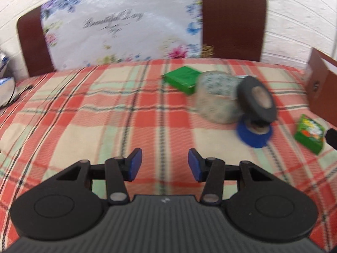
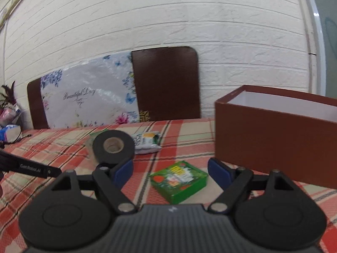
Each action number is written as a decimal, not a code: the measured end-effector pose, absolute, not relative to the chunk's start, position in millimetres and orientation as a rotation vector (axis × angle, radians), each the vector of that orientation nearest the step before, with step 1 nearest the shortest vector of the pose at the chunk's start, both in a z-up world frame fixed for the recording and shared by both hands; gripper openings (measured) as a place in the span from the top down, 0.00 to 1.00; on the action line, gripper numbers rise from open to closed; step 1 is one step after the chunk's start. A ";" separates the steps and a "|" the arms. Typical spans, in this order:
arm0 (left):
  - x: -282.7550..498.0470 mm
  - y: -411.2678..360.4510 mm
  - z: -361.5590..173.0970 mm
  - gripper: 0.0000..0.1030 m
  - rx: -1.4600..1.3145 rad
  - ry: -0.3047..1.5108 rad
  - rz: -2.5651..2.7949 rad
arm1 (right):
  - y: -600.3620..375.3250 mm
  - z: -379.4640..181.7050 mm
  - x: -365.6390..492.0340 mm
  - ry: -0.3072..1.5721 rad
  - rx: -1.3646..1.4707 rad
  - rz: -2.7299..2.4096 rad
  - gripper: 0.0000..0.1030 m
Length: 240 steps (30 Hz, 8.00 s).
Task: Organize objects
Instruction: 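Grasp the black tape roll with the right gripper, then carry the black tape roll into the brown box and release it, then grasp the clear tape roll with the right gripper, then carry the clear tape roll into the brown box and release it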
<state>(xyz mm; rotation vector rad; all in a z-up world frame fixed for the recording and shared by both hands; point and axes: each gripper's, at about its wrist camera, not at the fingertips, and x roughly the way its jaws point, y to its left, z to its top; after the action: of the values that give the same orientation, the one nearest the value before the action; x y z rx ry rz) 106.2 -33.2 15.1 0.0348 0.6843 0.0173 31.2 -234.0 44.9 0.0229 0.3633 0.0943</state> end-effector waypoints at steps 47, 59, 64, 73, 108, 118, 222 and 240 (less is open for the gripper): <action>79.2 -97.3 21.6 0.46 -0.081 0.882 -0.430 | -218.1 10.1 9.3 0.658 -0.071 0.273 0.11; 86.4 -142.8 62.9 0.68 -0.034 0.808 -0.507 | -258.9 26.4 -3.1 0.476 0.116 0.204 0.22; 106.5 -203.9 103.5 0.68 0.043 0.664 -0.592 | -295.4 56.7 5.3 0.272 0.068 0.054 0.22; 163.6 -302.8 123.4 0.68 0.075 0.533 -0.647 | -388.1 82.6 71.1 0.162 0.083 -0.088 0.22; 101.3 -28.1 18.5 0.54 0.008 0.639 -0.051 | -238.1 29.1 54.1 0.300 -0.293 0.278 0.34; 99.1 15.6 -7.4 0.45 -0.047 0.560 -0.009 | -211.7 35.0 107.7 0.451 -0.073 0.278 0.43; 131.2 -343.8 94.2 0.69 0.026 0.538 -0.751 | -448.6 52.4 47.1 0.168 -0.054 -0.353 0.07; 76.5 -145.7 23.2 0.59 -0.053 0.686 -0.436 | -331.9 25.6 10.8 0.409 -0.063 -0.027 0.08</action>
<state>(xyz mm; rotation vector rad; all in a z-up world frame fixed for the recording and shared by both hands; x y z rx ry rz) 76.5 -145.7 23.2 -0.0530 0.6856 -0.4359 10.8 -331.9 25.6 -0.0633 0.4088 -0.0265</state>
